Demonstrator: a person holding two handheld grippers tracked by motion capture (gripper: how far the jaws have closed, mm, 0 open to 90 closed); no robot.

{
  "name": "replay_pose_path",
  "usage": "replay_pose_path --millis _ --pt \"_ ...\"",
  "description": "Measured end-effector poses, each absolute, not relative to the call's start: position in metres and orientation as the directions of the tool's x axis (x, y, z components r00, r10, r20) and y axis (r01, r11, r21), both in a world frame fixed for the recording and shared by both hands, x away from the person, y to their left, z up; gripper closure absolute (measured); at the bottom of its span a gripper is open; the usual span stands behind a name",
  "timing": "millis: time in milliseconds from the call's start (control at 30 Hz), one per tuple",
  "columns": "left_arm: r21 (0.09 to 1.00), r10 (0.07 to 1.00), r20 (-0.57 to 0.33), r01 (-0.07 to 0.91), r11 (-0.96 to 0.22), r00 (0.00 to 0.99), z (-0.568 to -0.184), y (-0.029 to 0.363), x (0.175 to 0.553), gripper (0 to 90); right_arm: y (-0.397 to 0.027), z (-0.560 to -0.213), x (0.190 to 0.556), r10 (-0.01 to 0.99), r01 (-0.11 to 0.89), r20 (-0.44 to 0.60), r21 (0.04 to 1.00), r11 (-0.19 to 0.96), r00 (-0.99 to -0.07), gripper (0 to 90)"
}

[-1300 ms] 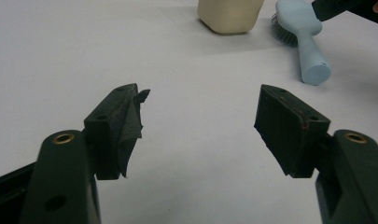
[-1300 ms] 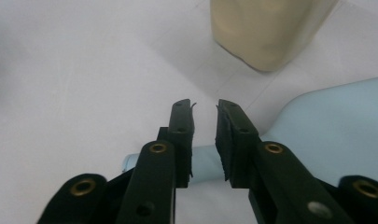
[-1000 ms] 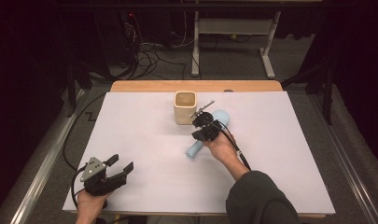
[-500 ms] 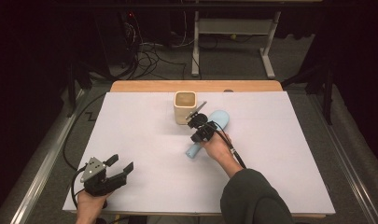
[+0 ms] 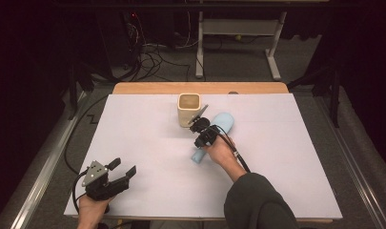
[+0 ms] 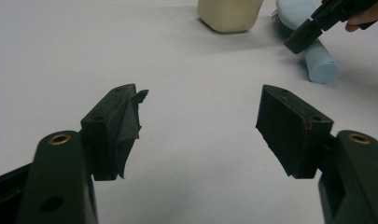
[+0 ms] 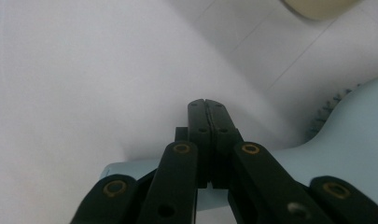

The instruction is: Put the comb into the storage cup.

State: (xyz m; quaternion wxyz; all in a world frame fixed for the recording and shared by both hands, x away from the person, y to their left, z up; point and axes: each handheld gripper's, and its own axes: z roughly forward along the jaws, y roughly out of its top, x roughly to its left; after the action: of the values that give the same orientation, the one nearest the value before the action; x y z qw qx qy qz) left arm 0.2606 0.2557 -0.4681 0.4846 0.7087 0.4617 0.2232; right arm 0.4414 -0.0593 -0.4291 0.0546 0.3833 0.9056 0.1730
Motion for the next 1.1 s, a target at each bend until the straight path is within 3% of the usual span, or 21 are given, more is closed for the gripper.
replay_pose_path --millis 1100 --pt "0.892 0.874 -0.128 0.439 -0.104 0.468 -0.468 0.256 0.260 30.7 -0.082 -0.427 0.426 0.714 0.682 0.042 0.337 0.649 -0.699 90.0"
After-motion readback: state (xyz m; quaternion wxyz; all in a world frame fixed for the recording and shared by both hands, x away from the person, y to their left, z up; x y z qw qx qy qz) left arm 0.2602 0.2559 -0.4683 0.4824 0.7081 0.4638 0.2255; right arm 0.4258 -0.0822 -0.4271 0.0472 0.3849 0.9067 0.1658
